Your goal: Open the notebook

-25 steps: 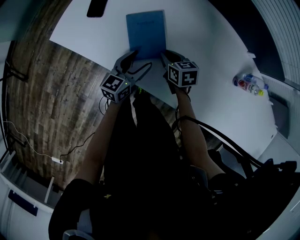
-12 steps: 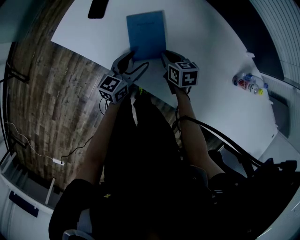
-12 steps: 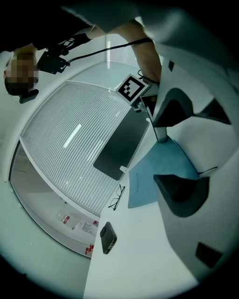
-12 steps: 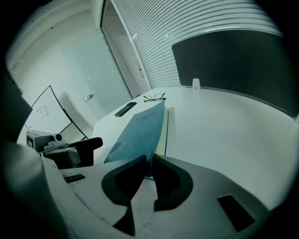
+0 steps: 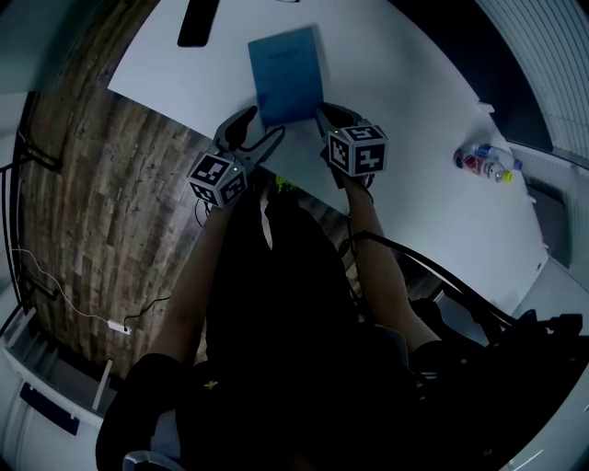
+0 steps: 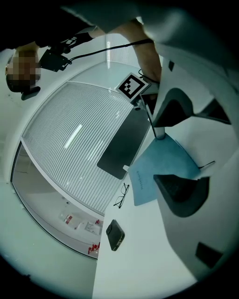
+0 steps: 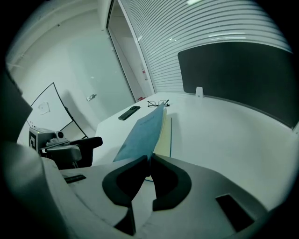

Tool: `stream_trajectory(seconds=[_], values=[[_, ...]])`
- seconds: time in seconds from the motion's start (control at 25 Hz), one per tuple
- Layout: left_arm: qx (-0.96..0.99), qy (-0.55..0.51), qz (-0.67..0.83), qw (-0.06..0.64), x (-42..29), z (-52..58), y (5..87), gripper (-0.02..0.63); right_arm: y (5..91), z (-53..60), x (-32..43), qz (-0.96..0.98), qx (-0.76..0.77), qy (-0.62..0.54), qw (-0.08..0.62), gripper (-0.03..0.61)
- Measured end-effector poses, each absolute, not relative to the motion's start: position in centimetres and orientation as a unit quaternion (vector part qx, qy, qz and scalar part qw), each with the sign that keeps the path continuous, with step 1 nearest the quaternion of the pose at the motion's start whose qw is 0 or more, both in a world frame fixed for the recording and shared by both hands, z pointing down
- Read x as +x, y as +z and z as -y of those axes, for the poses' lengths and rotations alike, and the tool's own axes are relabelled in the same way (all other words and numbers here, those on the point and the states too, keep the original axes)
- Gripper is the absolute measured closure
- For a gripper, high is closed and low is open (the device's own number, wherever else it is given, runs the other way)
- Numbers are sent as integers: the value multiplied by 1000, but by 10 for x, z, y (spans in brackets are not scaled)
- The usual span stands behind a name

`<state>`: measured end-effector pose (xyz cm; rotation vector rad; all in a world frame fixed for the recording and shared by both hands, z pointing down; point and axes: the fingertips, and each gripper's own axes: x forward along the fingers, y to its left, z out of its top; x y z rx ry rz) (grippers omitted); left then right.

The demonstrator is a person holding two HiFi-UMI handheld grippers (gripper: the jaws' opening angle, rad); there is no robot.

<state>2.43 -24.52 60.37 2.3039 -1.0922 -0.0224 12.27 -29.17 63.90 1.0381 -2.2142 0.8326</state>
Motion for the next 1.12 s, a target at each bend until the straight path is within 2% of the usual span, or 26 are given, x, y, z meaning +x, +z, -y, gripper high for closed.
stream_trajectory(seconds=[1.12], values=[[866, -34, 412, 281, -20, 215, 564, 302, 576, 276, 72, 852, 383, 240, 266, 557]])
